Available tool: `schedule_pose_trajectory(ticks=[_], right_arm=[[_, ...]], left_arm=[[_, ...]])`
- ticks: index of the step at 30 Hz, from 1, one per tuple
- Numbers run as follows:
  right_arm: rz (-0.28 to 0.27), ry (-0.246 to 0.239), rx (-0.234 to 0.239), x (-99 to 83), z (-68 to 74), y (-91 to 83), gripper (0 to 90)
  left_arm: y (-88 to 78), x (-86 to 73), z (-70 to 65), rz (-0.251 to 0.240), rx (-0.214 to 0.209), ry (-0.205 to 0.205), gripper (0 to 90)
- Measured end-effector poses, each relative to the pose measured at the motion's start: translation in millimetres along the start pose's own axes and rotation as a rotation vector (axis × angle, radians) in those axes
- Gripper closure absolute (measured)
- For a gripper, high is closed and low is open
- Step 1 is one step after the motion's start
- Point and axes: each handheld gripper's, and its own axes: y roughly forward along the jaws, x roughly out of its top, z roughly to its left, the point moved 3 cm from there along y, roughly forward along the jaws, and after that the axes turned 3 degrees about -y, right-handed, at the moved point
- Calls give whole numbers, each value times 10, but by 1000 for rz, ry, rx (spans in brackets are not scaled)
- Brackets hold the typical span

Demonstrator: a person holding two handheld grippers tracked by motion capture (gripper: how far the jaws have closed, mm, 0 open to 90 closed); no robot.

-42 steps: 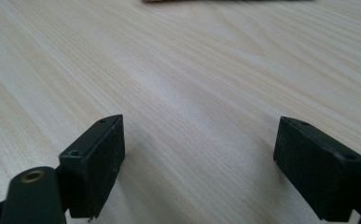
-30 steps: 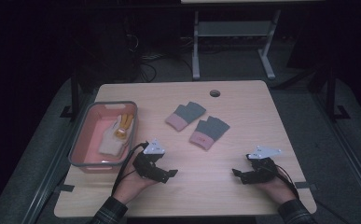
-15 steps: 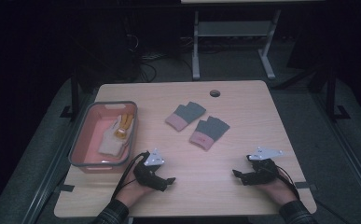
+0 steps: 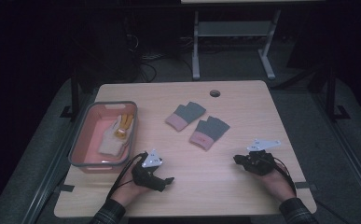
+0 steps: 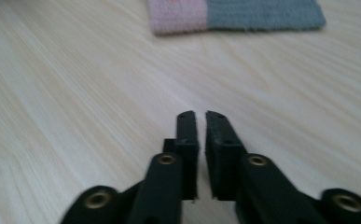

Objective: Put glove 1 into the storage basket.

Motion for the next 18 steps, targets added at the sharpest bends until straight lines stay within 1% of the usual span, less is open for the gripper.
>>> schedule_pose_trajectory(ticks=[1, 2, 5, 7, 10, 12, 13, 15, 16, 18], right_arm=[[-2, -3, 4, 38, -3, 13, 898], [-3, -6, 8, 76, 1, 27, 898], [-12, -27, 26, 183, 12, 67, 900], [-5, -30, 35, 241, 19, 105, 900], [-13, -34, 47, 342, 15, 169, 900], [-5, -46, 43, 395, 10, 206, 900], [-11, -41, 48, 430, 9, 222, 900], [-24, -48, 55, 502, -6, 259, 900], [-20, -43, 59, 539, -11, 284, 900], [-26, -51, 60, 616, -19, 338, 900]], left_arm=[[0, 0, 0, 0, 0, 0, 126], [-2, -3, -3, -1, 0, -3, 126], [-19, -12, 2, 10, -11, 12, 125], [-20, -13, 4, 9, -14, 15, 125], [-22, -18, 3, 6, -14, 16, 125], [-22, -18, 3, 5, -14, 16, 125], [-21, -18, 4, 5, -15, 16, 125], [-22, -19, 3, 6, -14, 17, 125], [-22, -18, 3, 6, -15, 17, 125], [-23, -18, 3, 6, -15, 16, 125]])
